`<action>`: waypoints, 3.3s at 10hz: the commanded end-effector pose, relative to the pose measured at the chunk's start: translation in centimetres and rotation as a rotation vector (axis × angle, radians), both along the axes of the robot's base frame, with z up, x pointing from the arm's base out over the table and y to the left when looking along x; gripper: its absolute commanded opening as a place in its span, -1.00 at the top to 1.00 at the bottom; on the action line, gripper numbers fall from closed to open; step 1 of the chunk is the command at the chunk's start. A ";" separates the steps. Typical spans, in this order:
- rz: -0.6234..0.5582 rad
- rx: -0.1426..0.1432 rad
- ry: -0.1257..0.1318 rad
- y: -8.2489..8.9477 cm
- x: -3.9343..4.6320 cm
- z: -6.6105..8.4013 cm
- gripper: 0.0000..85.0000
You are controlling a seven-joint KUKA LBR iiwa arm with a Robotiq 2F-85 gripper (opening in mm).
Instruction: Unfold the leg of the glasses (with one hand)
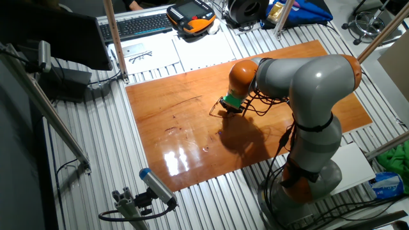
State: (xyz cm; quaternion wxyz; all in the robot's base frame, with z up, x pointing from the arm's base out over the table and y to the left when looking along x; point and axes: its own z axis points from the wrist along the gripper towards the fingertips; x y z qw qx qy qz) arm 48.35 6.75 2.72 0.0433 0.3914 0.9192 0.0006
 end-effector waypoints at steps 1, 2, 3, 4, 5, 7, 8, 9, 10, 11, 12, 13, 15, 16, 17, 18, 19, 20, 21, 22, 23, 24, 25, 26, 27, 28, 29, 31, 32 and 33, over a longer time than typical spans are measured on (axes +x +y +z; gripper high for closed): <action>0.003 -0.009 -0.002 -0.1 0.06 0.0 1.00; 0.011 -0.018 -0.004 -0.1 0.09 0.0 1.00; 0.019 -0.031 -0.005 -0.1 0.10 0.0 1.00; 0.031 -0.051 -0.006 -0.1 0.10 0.0 1.00; 0.046 -0.066 -0.008 -0.1 0.12 0.0 1.00; 0.085 -0.097 -0.006 -0.2 0.14 0.1 1.00; 0.127 -0.111 0.000 -0.2 0.15 0.1 1.00; 0.207 -0.127 0.004 -0.1 0.20 0.1 1.00; 0.270 -0.143 0.003 -0.1 0.24 0.1 1.00; 0.326 -0.155 0.007 0.0 0.28 0.1 1.00; 0.372 -0.166 0.011 -0.1 0.28 0.1 1.00; 0.397 -0.164 0.008 -0.1 0.24 0.0 1.00; 0.405 -0.158 -0.005 -0.2 0.19 -0.1 1.00; 0.418 -0.162 -0.018 -0.4 0.08 -0.2 1.00; 0.438 -0.164 -0.030 -0.7 -0.01 -0.4 1.00; 0.448 -0.174 -0.037 -0.8 0.02 -0.5 1.00; 0.465 -0.198 -0.032 -1.0 0.12 -0.5 1.00; 0.474 -0.201 -0.032 -1.4 0.27 -0.4 1.00; 0.489 -0.199 -0.034 -2.0 0.52 -0.4 1.00; 0.499 -0.202 -0.036 -2.3 0.72 -0.3 1.00; 0.505 -0.204 -0.036 -2.6 0.92 -0.2 1.00; 0.512 -0.201 -0.037 -2.9 1.08 -0.2 1.00; 0.517 -0.201 -0.040 -3.2 1.26 -0.1 1.00; 0.519 -0.203 -0.042 -3.4 1.40 -0.1 1.00; 0.522 -0.204 -0.043 -3.5 1.51 -0.1 1.00; 0.524 -0.204 -0.043 -3.6 1.61 -0.1 1.00; 0.527 -0.206 -0.042 -3.8 1.74 -0.1 1.00; 0.534 -0.197 -0.041 -4.4 2.15 0.1 1.00; 0.529 -0.182 -0.040 -4.5 2.22 0.2 1.00; 0.509 -0.143 -0.037 -4.3 2.13 0.4 1.00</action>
